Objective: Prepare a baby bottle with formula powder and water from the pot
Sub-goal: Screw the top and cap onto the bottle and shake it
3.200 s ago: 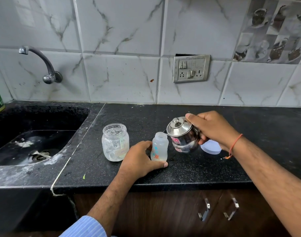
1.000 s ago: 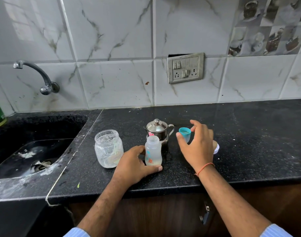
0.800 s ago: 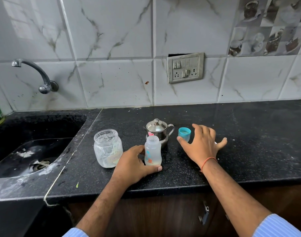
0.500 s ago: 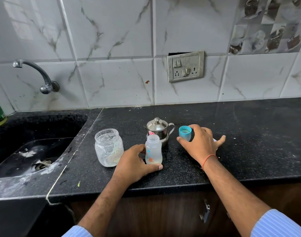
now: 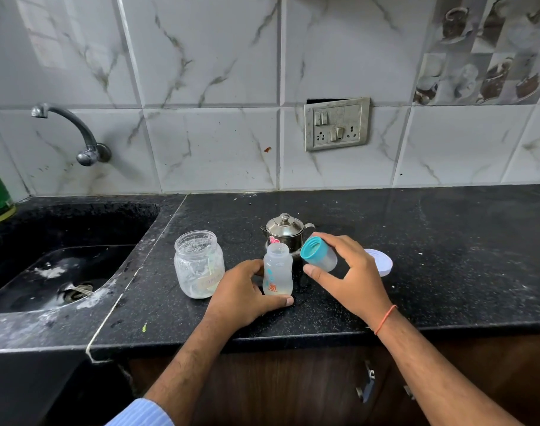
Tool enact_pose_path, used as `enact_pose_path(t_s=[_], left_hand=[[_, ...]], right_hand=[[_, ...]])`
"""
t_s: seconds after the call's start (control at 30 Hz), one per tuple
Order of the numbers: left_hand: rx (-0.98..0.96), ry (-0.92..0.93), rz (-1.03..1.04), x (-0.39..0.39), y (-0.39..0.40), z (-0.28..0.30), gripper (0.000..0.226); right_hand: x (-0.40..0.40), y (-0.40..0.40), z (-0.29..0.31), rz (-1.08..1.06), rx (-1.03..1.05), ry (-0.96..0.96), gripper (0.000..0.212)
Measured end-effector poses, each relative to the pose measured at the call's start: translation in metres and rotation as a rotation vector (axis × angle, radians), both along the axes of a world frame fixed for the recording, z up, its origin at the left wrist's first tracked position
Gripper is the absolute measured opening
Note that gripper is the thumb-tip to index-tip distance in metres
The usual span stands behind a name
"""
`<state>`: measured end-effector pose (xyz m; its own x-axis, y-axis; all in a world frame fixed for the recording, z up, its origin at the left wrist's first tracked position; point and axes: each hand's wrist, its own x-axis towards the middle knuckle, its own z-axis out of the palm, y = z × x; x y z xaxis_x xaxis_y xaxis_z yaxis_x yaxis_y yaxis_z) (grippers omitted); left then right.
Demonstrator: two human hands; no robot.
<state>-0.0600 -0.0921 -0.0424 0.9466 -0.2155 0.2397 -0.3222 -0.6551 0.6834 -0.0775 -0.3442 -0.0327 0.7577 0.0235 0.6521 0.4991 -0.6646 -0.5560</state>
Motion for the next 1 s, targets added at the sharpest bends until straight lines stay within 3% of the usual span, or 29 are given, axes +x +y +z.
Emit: enact_pose_path(t_s=[0.13,0.3,0.43,0.73,1.0], left_hand=[[-0.011,0.003,0.011,0.003,0.000,-0.004,0.071],[-0.012,0.001,0.011,0.003,0.001,-0.005,0.070],[-0.005,-0.008,0.018,0.005,0.001,-0.008,0.072],[-0.021,0.007,0.017,0.009,0.001,-0.012,0.073],[-0.012,0.002,0.014,0.011,0.001,-0.013,0.077]], right_hand=[[-0.006,0.008,0.009,0.065,0.078,0.083,0.051],[0.001,0.019,0.008,0.083,0.468,0.310,0.041],[0.004,0.014,0.001,-0.027,0.424,0.376,0.034],[0.006,0.006,-0.002,-0.043,0.301,0.411,0.049],[0.009,0.009,0.003,0.075,0.441,0.578,0.037]])
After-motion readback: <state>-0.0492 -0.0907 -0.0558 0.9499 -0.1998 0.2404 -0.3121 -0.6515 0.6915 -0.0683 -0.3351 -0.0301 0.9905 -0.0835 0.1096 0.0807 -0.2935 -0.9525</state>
